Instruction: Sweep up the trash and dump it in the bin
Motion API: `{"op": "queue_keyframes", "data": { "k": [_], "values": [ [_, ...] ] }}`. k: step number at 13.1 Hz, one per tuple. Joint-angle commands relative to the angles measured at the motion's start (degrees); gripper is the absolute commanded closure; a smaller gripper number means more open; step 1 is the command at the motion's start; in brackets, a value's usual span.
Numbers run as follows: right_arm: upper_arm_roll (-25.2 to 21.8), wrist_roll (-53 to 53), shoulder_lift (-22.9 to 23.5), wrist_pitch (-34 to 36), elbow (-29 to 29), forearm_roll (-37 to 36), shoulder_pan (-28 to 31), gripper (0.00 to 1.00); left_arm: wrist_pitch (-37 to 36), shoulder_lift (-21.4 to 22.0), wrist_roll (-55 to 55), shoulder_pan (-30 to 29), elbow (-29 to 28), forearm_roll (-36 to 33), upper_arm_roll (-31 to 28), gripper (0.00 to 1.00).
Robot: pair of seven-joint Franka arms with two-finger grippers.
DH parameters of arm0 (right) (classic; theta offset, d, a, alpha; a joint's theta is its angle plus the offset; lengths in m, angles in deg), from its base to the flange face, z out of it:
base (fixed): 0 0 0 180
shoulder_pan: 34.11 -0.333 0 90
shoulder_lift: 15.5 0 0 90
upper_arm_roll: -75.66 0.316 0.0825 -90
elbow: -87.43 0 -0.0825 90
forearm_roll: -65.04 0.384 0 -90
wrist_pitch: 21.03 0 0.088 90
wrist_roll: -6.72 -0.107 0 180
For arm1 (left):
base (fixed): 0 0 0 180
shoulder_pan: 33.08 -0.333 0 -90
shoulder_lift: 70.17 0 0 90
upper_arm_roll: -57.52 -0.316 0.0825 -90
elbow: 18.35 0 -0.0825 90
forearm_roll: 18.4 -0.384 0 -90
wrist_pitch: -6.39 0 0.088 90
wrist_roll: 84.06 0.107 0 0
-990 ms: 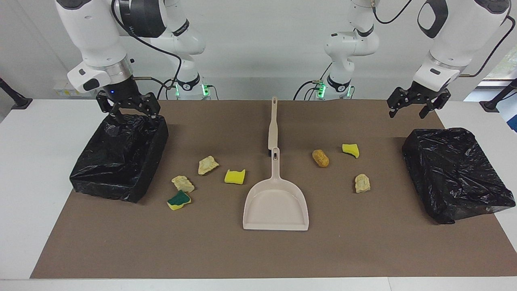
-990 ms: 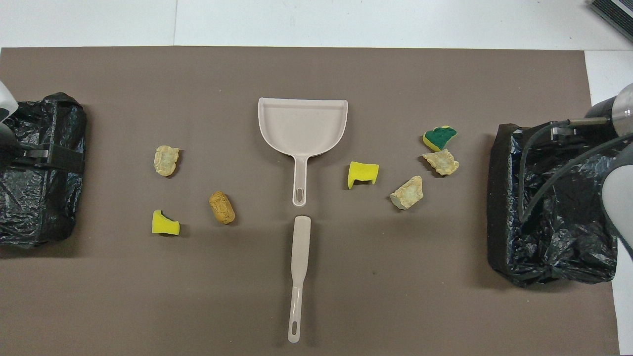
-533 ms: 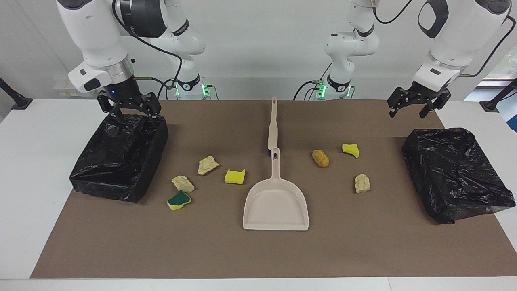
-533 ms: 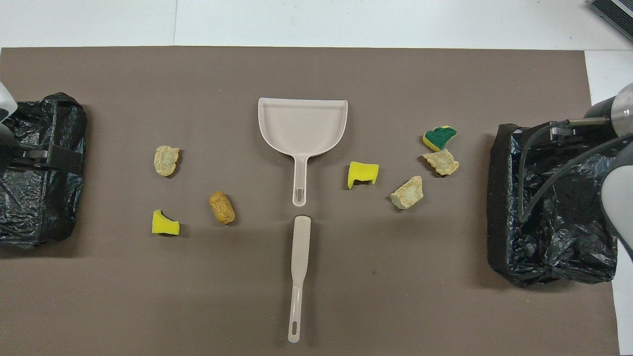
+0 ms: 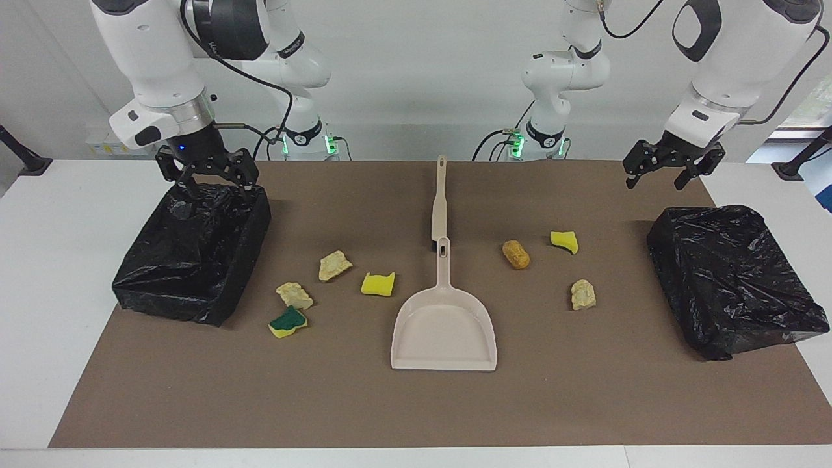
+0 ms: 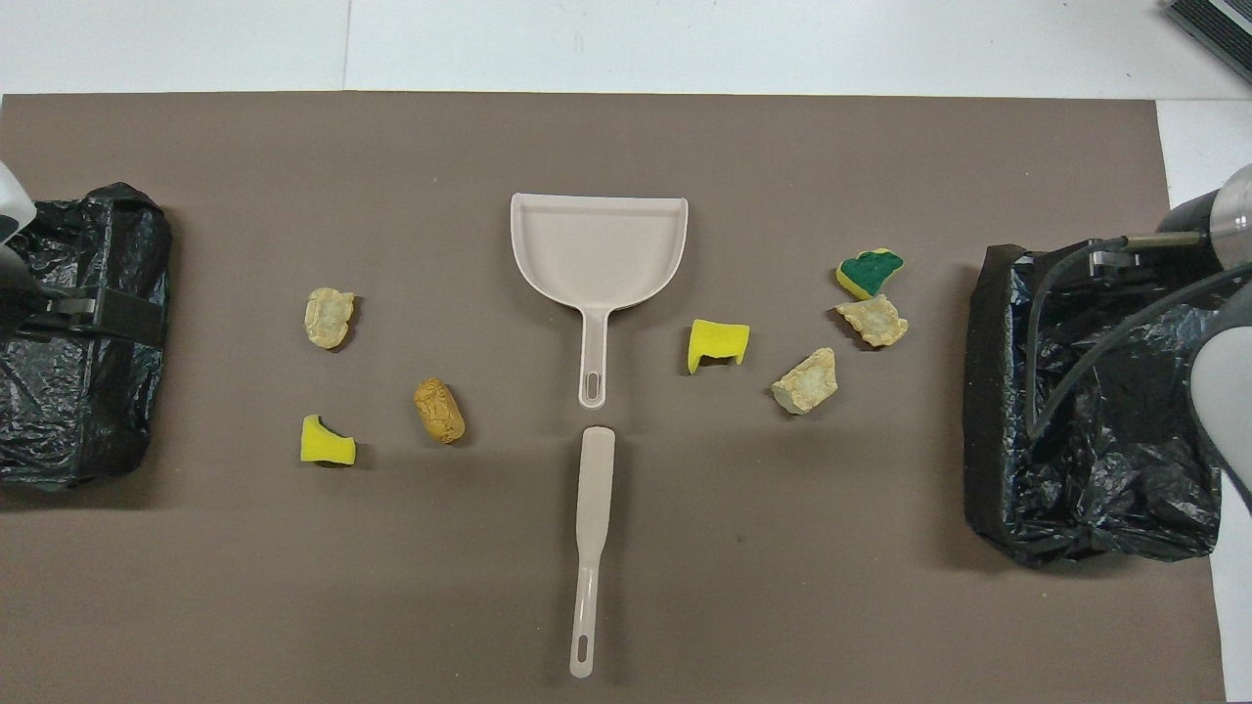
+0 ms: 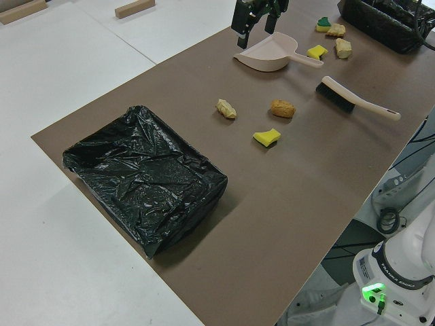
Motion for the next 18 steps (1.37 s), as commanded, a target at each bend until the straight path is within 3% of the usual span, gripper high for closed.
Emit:
{"op": "queue_keyframes", "data": {
  "k": [1, 8, 10, 14, 18],
  "values": [
    [0.29, 1.35, 0.53, -0.38, -0.72, 0.35, 0.62, 0.0, -0.92, 0.09, 0.87, 0.85, -0.55, 0.82, -0.57, 0.0],
    [0.29, 1.27, 0.44, 0.06, -0.72, 0.35, 0.62, 0.0, 0.22, 0.09, -0.09, 3.74, -4.15, 0.82, 0.13, 0.0],
    [0.29, 1.35, 0.44, 0.23, -0.64, 0.35, 1.06, 0.0, 3.29, 0.27, -0.18, 5.33, -7.57, 0.91, 0.22, 0.0],
    [0.29, 0.21, 0.35, -0.38, -0.55, 0.26, 0.1, 0.0, 11.1, 3.69, -4.56, 12.26, -17.14, 1.0, 0.22, 0.0],
    [0.38, -2.07, 1.05, -3.1, -0.11, 0.0, -4.28, 0.0, 16.48, 3.96, -12.3, 22.09, -22.43, 1.0, 0.22, 0.0]
  ]
}}
